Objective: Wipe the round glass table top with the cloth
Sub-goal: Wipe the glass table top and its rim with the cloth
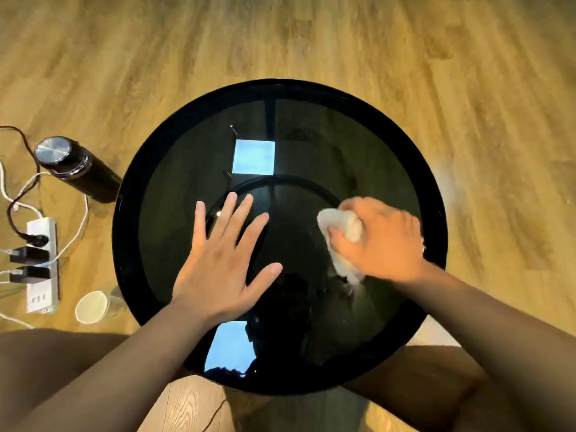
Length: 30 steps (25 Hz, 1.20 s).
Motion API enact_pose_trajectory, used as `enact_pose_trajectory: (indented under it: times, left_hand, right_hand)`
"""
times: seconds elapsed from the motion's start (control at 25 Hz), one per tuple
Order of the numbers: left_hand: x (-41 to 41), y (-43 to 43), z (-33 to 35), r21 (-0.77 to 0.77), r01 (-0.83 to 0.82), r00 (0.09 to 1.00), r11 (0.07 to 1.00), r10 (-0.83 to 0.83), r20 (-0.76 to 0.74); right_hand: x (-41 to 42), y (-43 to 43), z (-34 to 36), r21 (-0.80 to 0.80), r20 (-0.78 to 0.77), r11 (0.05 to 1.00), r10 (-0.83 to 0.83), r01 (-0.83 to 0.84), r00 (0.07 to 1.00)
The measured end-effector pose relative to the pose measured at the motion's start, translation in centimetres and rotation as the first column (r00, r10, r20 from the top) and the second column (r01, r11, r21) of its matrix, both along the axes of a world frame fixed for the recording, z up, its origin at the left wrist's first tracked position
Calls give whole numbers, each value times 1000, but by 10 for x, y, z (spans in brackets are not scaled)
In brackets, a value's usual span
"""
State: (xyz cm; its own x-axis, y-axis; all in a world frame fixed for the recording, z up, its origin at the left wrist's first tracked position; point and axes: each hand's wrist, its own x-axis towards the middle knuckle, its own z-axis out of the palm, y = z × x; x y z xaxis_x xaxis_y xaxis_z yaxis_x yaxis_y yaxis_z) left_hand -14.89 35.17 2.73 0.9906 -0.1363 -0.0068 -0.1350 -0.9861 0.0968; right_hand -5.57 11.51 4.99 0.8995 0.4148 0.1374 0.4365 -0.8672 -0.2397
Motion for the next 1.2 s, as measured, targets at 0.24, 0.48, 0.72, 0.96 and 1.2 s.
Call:
enact_pose_trajectory:
  times: [0.24, 0.48, 0.72, 0.96, 1.2]
  left_hand:
    - [1, 4, -6, -96, 7, 999, 995, -4, 34]
    - [4, 7, -6, -137, 4, 998, 991, 5, 61]
    - [4, 4, -3, -112, -12, 996, 994, 21, 82]
    - [-3, 4, 4, -184, 13, 988, 983, 16, 156]
    - [-46, 16, 44, -731, -162, 963, 663, 269, 31]
  right_hand:
    - [221, 71, -13, -60, 108, 987, -143, 150, 984]
    - [245, 52, -16, -40, 132, 994, -93, 99, 987]
    - [109, -49, -5, -72, -67, 928, -371, 366, 926]
    - [-86, -23, 8, -47, -374, 869, -473, 493, 798]
    - [-147, 85, 26, 242, -841, 727, -174, 643, 513]
